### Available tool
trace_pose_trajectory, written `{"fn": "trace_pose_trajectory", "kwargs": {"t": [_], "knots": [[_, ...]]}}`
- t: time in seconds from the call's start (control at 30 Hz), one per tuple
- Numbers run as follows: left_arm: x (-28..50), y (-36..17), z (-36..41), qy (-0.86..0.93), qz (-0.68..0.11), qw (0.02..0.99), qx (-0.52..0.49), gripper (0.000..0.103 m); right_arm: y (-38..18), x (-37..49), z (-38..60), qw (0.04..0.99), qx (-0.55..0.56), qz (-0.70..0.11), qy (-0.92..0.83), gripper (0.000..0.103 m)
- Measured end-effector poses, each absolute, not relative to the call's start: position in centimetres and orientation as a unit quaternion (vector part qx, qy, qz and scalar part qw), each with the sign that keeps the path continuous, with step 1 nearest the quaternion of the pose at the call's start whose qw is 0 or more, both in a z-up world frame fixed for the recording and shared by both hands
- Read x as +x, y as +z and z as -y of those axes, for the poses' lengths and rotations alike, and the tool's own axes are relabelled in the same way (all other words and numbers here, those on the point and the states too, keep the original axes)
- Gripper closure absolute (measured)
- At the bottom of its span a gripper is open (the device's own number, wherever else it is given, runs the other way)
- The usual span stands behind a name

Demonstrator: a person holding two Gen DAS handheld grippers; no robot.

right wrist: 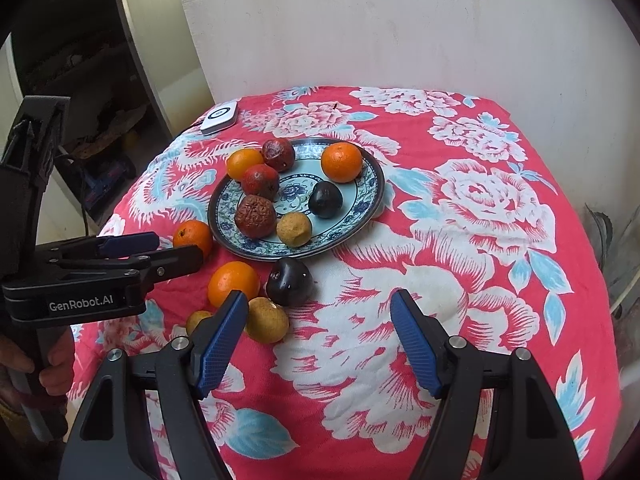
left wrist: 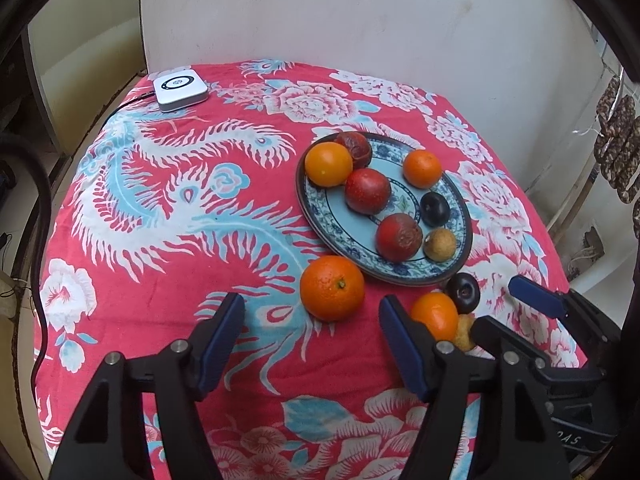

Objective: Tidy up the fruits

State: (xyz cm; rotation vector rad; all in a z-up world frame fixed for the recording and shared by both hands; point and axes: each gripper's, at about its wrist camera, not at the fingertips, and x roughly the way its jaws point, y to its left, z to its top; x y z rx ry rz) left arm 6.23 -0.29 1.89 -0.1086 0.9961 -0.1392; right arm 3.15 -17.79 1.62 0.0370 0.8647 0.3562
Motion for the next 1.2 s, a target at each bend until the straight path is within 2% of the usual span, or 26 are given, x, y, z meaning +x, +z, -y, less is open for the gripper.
{"fn": "trace_pose_trajectory", "kwargs": {"t": [0.07,0.2,0.3,0.37,0.5,0.67,0.77,1.2], "knots": [[6.4,1.6,0.3,-0.066,-0.479,0.874,-0.054,0.04,1.6,3.2,17.8,0.892,0.02,-0.417,0.174,0.028],[6.5,1.6,0.5,-0.07,-0.474,0.876,-0.052,0.047,1.6,3.2,17.7,0.891,0.02,-0.416,0.181,0.031],[6.5,1.6,0.7,-0.079,-0.472,0.876,-0.053,0.055,1.5,3.3,17.4,0.889,0.018,-0.417,0.187,0.036],[6.4,1.6,0.8,-0.09,-0.472,0.875,-0.058,0.067,1.4,3.4,17.2,0.888,0.019,-0.418,0.193,0.039],[6.3,1.6,0.8,-0.092,-0.47,0.876,-0.06,0.068,1.5,3.5,16.8,0.886,0.016,-0.417,0.201,0.045],[6.0,1.7,0.5,-0.091,-0.469,0.876,-0.062,0.068,1.8,3.6,16.3,0.887,0.011,-0.414,0.207,0.06],[5.9,1.8,0.4,-0.09,-0.466,0.878,-0.063,0.068,1.9,3.8,16.2,0.886,0.014,-0.415,0.205,0.064],[5.8,2.1,-0.2,-0.091,-0.46,0.88,-0.072,0.068,1.7,4.6,16.7,0.879,0.039,-0.434,0.195,0.072]]}}
